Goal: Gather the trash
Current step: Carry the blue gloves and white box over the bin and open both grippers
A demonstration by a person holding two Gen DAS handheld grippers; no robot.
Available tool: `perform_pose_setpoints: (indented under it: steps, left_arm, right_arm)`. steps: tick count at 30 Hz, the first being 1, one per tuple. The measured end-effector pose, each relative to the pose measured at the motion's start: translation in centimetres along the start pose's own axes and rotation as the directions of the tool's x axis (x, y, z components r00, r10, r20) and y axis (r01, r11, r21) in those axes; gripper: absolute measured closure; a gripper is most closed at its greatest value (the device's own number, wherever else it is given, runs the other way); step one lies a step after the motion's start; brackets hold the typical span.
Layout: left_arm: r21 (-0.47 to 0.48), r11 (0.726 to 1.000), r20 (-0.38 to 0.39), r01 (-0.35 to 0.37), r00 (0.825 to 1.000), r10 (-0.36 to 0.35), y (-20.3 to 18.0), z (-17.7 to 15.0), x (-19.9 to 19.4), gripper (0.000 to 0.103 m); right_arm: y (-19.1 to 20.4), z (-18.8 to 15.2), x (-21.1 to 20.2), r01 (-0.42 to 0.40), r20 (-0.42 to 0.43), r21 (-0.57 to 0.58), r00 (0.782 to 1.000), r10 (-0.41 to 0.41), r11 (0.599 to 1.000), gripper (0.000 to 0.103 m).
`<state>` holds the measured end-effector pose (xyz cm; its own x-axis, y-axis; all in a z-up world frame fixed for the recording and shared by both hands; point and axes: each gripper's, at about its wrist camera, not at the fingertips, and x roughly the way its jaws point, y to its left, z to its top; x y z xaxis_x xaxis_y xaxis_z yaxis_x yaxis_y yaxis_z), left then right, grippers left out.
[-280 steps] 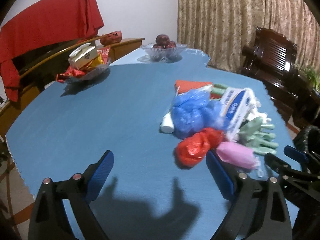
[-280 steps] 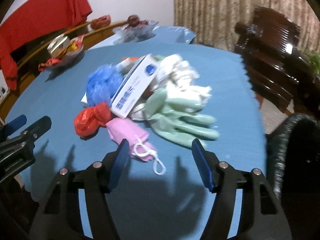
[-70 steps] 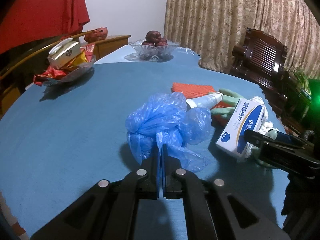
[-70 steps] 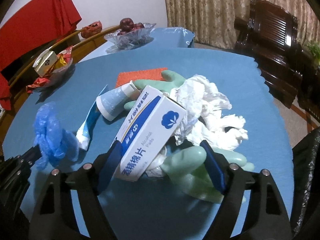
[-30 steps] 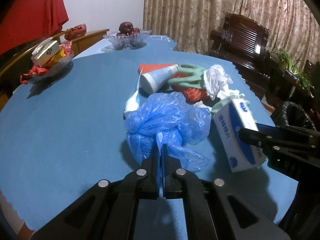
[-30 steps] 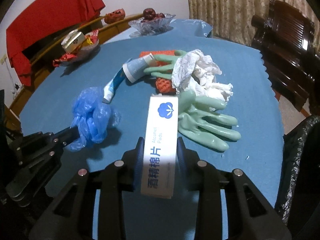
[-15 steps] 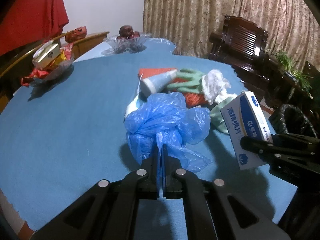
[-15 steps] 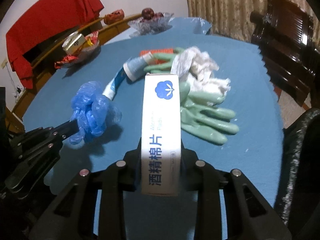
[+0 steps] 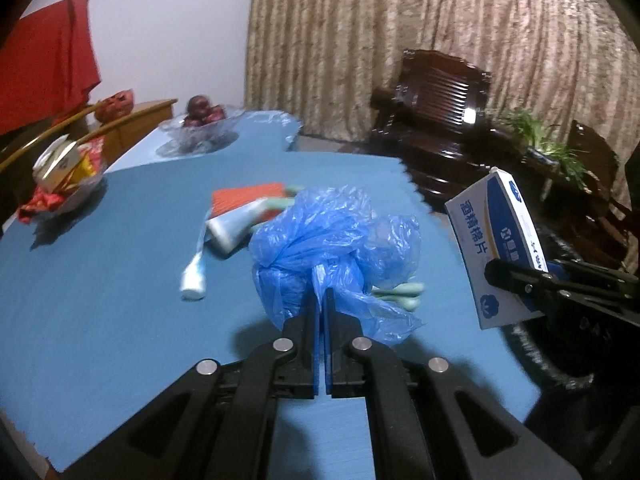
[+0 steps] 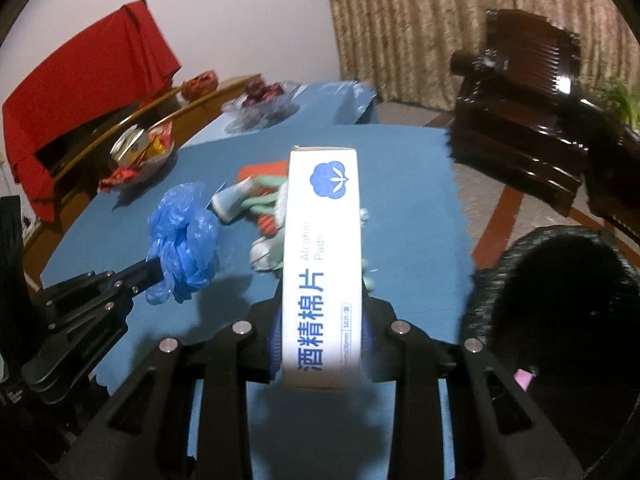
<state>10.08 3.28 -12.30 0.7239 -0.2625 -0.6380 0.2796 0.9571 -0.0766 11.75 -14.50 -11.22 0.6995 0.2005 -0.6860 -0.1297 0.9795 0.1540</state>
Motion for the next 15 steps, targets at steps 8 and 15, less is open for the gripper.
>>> perform_pose_setpoints:
  steps: [8,15]
  left_arm:
    - [0.07,0.992,0.023,0.11,0.994,-0.111,-6.2,1.8,0.1,0.101]
    - [0.138,0.969,0.005,0.204,0.978,-0.206,-12.0,2.5,1.4,0.101]
  right_arm:
    - [-5.5,-0.3,-4.3,0.097,0.056,0.063,0.993,-0.1,0.993,0.074]
    - [-11.2,-1.9,-7.2,0.204,0.064,0.136,0.975,-0.215,0.969,0.074]
